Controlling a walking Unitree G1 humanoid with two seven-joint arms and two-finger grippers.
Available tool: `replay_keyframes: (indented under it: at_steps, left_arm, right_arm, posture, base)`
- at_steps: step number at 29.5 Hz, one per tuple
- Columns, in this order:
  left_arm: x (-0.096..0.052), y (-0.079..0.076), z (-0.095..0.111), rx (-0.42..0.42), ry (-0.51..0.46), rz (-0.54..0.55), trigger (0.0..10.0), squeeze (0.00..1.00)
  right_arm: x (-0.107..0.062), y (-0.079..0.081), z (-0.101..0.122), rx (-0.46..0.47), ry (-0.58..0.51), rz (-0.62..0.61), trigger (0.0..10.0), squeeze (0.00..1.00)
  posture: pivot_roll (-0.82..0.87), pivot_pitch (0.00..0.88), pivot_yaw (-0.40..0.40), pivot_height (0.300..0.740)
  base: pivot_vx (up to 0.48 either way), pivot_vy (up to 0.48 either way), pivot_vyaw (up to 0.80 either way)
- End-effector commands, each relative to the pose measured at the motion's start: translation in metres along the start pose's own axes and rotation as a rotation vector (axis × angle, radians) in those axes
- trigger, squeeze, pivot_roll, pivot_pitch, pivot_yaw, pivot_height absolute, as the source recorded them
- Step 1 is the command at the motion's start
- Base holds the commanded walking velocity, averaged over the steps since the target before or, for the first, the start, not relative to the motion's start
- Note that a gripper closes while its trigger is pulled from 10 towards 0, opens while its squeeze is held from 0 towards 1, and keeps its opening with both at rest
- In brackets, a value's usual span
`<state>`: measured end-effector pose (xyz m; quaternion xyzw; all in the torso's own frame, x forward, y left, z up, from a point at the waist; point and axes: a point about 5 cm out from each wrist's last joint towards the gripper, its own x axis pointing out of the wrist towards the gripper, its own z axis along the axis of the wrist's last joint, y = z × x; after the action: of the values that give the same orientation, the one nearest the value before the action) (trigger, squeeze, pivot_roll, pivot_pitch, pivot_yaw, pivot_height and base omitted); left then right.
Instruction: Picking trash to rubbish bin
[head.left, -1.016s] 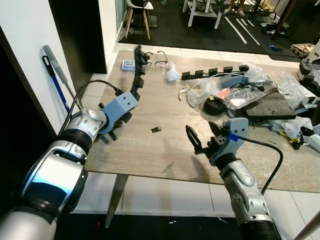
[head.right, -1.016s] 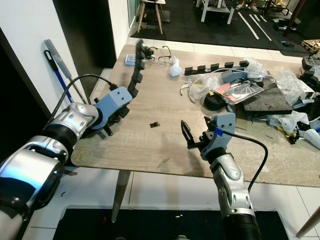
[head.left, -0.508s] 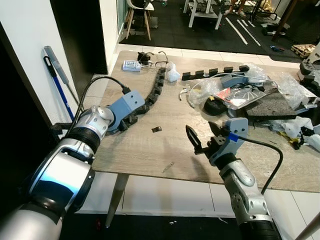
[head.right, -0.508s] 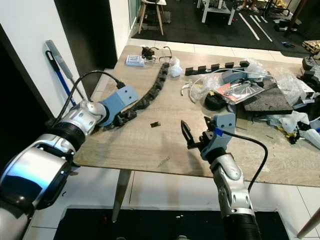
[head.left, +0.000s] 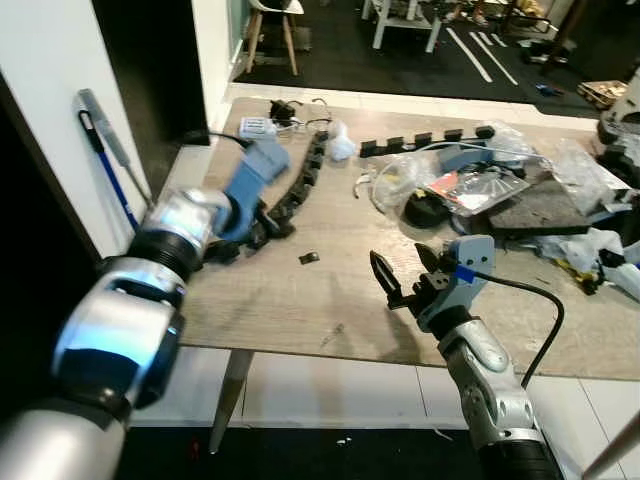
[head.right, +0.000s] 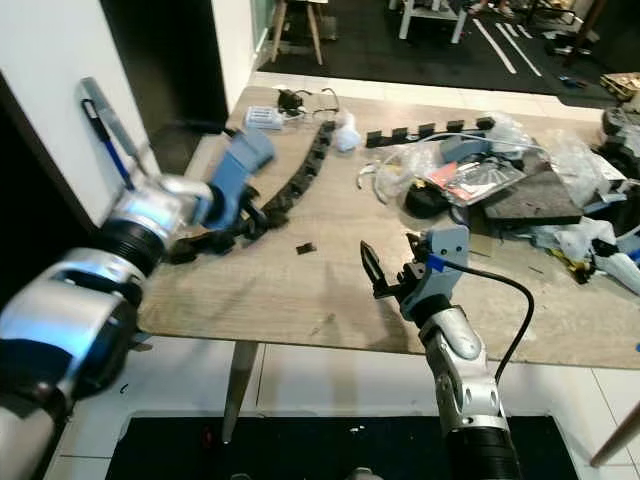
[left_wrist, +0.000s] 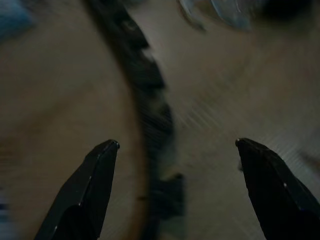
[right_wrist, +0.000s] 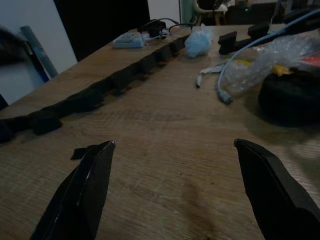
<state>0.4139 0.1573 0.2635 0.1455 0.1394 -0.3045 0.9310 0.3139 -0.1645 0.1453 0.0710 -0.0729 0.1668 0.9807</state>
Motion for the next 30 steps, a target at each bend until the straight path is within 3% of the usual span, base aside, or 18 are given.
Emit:
replay_keyframes:
  at_steps: [1,5,6,9,10,13,15,16,21,25,28,30]
  left_arm:
    - [-0.018,0.018,0.007,-0.06,-0.071,0.049,10.0,0.0]
    - [-0.034,0.032,0.007,-0.087,-0.143,0.121,10.0,0.0]
    - [-0.039,0.036,0.004,-0.084,-0.239,0.198,10.0,0.0]
    - [-0.043,0.038,-0.004,-0.087,-0.318,0.271,10.0,0.0]
    - [-0.049,0.038,-0.013,-0.102,-0.407,0.346,10.0,0.0]
    - [-0.056,0.038,-0.023,-0.147,-0.47,0.427,10.0,0.0]
    - [-0.074,0.031,-0.051,-0.235,-0.551,0.604,10.0,0.0]
    - [-0.079,0.024,-0.064,-0.276,-0.572,0.65,10.0,0.0]
    - [-0.092,0.006,-0.086,-0.29,-0.593,0.737,10.0,0.0]
    - [-0.095,-0.005,-0.097,-0.303,-0.575,0.75,10.0,0.0]
    - [-0.093,-0.026,-0.102,-0.196,-0.543,0.71,10.0,0.0]
    - [-0.092,-0.035,-0.1,-0.184,-0.542,0.683,10.0,0.0]
  right_arm:
    - [0.002,0.003,0.005,0.008,-0.012,0.028,10.0,0.0]
    - [0.005,0.007,0.01,-0.006,-0.033,0.045,10.0,0.0]
    - [0.008,0.009,0.014,-0.02,-0.051,0.043,10.0,0.0]
    - [0.01,0.01,0.018,-0.044,-0.073,0.038,10.0,0.0]
    - [0.013,0.011,0.022,-0.077,-0.098,0.021,10.0,0.0]
    - [0.016,0.01,0.027,-0.122,-0.119,-0.006,10.0,0.0]
    - [0.021,0.011,0.036,-0.263,-0.148,-0.027,10.0,0.0]
    - [0.022,0.01,0.038,-0.279,-0.148,-0.031,10.0,0.0]
    - [0.021,0.008,0.042,-0.244,-0.16,-0.042,10.0,0.0]
    - [0.019,0.008,0.045,-0.239,-0.18,-0.046,10.0,0.0]
    - [0.017,0.009,0.044,-0.233,-0.189,-0.048,10.0,0.0]
    - [0.017,0.012,0.041,-0.231,-0.184,-0.045,10.0,0.0]
  posture:
    - [0.02,0.134,-0.045,0.74]
    - [0.02,0.134,-0.045,0.74]
    - [0.02,0.129,-0.058,0.74]
    - [0.02,0.13,-0.06,0.74]
    - [0.02,0.13,-0.073,0.74]
    - [0.02,0.131,-0.077,0.74]
    - [0.02,0.134,-0.079,0.74]
    - [0.02,0.138,-0.082,0.74]
    - [0.02,0.138,-0.08,0.74]
    - [0.02,0.121,-0.082,0.74]
    - [0.02,0.104,-0.084,0.74]
    - [0.02,0.092,-0.086,0.74]
  base:
    - [0.0,0.0,0.0]
    - [0.0,0.0,0.0]
    - [0.0,0.0,0.0]
    - [0.0,0.0,0.0]
    - [0.0,0.0,0.0]
    - [0.0,0.0,0.0]
    - [0.0,0.0,0.0]
    - [0.0,0.0,0.0]
    - [0.0,0.0,0.0]
    - [0.0,0.0,0.0]
    - [0.0,0.0,0.0]
    - [0.0,0.0,0.0]
